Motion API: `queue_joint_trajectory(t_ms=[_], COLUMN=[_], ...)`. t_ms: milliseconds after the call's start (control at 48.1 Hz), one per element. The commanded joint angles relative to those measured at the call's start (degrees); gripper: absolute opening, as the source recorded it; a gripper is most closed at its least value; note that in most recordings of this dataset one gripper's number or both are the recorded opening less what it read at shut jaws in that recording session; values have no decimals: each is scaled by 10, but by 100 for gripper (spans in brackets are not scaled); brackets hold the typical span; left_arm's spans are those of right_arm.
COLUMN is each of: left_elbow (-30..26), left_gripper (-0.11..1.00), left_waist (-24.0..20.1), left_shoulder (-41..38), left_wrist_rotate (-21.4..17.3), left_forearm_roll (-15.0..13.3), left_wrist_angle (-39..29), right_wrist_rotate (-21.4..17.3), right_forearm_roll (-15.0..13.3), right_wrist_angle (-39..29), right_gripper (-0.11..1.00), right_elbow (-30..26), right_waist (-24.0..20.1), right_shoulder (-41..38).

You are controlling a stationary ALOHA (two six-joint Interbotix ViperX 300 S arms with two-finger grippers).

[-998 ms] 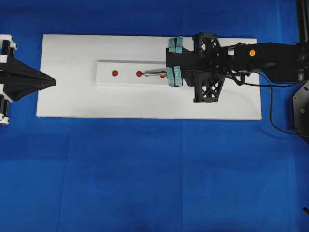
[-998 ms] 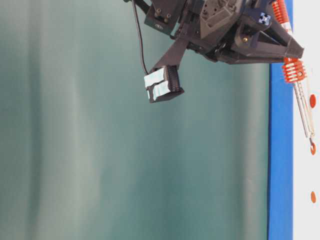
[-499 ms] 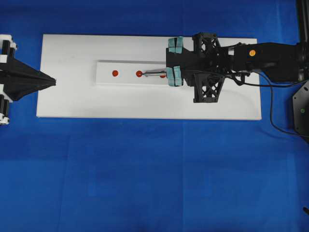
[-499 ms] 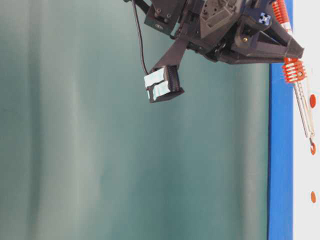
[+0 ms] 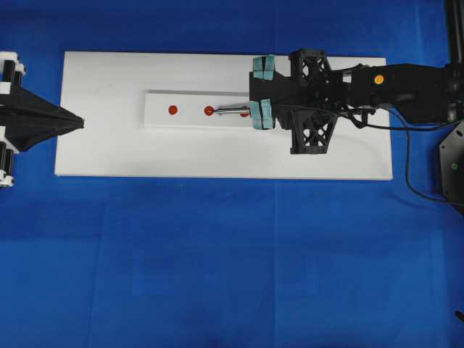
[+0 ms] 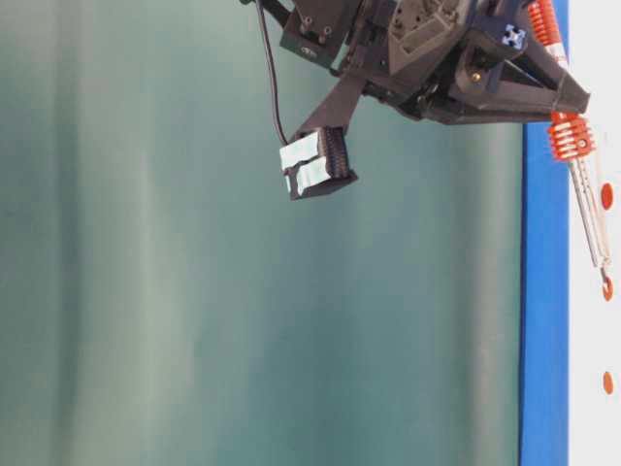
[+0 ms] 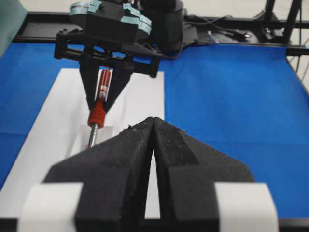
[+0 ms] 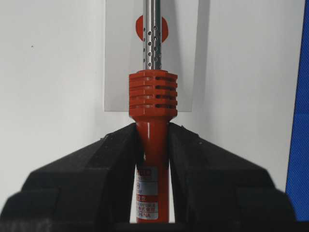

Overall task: Touch the tip of the soldering iron to the mark.
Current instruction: 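Hold the iron tip on the middle red dot, then raise the iron and move it right above the rightmost red dot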

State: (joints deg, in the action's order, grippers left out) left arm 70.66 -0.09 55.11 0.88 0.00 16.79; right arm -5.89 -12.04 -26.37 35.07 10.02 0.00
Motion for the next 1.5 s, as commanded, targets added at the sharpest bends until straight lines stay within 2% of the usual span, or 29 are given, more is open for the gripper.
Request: queue_joint_trajectory(t_ms=[0,395,728,936,1477], left_elbow=[-4,-4,-4,-4,-4], left_gripper=[0,0,0,0,0], left_waist=[-1,-1,-1,-1,-1], left_shoulder=[-4,-4,-4,-3,-2], left_wrist_rotate=[1,1,2,2,15], left_forearm_roll=[1,1,1,1,1], left_wrist_angle=[6,6,6,6,6], right_wrist_rotate=[-1,-2,0,2,1], right_forearm_roll=[1,1,-4,-7,-8], right_wrist_angle=[4,-11,-107,-142,-154], right_gripper=[7,7,7,7,7], right_elbow=[-5,-14,-61,-78,-78], right_waist=[-1,-1,-1,-3,-4], right_shoulder=[8,24,116,159,170])
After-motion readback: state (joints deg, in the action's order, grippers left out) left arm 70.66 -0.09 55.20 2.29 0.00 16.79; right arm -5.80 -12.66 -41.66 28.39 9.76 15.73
